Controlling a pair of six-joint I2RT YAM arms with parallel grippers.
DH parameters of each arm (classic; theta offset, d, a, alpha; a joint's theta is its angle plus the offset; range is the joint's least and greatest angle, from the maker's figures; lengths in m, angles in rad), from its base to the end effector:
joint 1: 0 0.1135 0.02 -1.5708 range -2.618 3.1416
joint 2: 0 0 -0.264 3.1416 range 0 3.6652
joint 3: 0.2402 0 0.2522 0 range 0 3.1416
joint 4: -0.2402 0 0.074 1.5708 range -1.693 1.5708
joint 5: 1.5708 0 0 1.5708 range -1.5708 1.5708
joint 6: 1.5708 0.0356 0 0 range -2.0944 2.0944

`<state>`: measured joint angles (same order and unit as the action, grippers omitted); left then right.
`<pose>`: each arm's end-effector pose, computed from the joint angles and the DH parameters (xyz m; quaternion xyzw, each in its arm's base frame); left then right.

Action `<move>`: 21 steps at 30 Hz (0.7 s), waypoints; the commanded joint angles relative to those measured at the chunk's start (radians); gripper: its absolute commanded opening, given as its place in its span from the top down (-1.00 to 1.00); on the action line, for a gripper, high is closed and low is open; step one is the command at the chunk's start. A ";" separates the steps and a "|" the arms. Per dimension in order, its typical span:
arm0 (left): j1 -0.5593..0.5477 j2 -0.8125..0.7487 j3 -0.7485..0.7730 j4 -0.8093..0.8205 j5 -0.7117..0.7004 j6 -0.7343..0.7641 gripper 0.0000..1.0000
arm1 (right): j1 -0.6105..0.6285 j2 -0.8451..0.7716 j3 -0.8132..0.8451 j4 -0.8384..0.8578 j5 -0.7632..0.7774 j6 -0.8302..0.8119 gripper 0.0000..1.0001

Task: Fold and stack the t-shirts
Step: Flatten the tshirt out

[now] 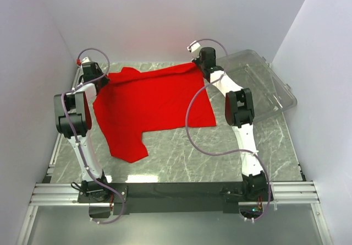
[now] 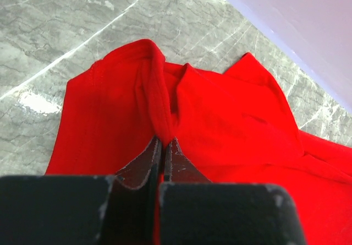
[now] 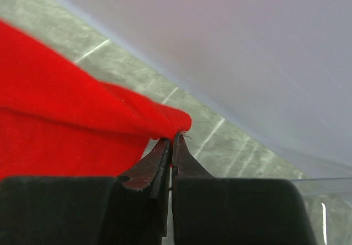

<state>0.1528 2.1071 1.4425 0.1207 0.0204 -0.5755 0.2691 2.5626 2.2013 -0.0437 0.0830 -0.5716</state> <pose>0.4730 0.0721 0.1799 -0.3055 0.8157 -0.1117 0.4784 0.5714 0.1545 0.1844 -0.3195 0.7709 -0.1171 0.5385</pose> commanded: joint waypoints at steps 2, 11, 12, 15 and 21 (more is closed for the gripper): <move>-0.001 -0.042 0.050 0.008 -0.016 0.025 0.99 | 0.002 -0.053 -0.044 -0.002 -0.011 -0.039 0.95; 0.002 -0.039 0.067 0.002 -0.017 0.031 0.99 | -0.001 -0.085 -0.095 0.031 -0.011 -0.045 0.95; 0.004 -0.039 0.068 0.002 -0.016 0.031 0.99 | 0.001 -0.100 -0.104 0.036 -0.015 -0.047 0.95; 0.008 -0.038 0.075 -0.003 -0.017 0.034 0.99 | -0.001 -0.136 -0.170 0.088 -0.025 -0.054 0.95; 0.022 -0.033 0.093 -0.009 -0.016 0.035 0.99 | -0.007 -0.130 -0.155 0.111 0.007 -0.034 1.00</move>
<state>0.1604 2.1071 1.4868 0.0998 0.0139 -0.5610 0.2737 2.5130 2.0285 0.0059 0.0650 -0.6182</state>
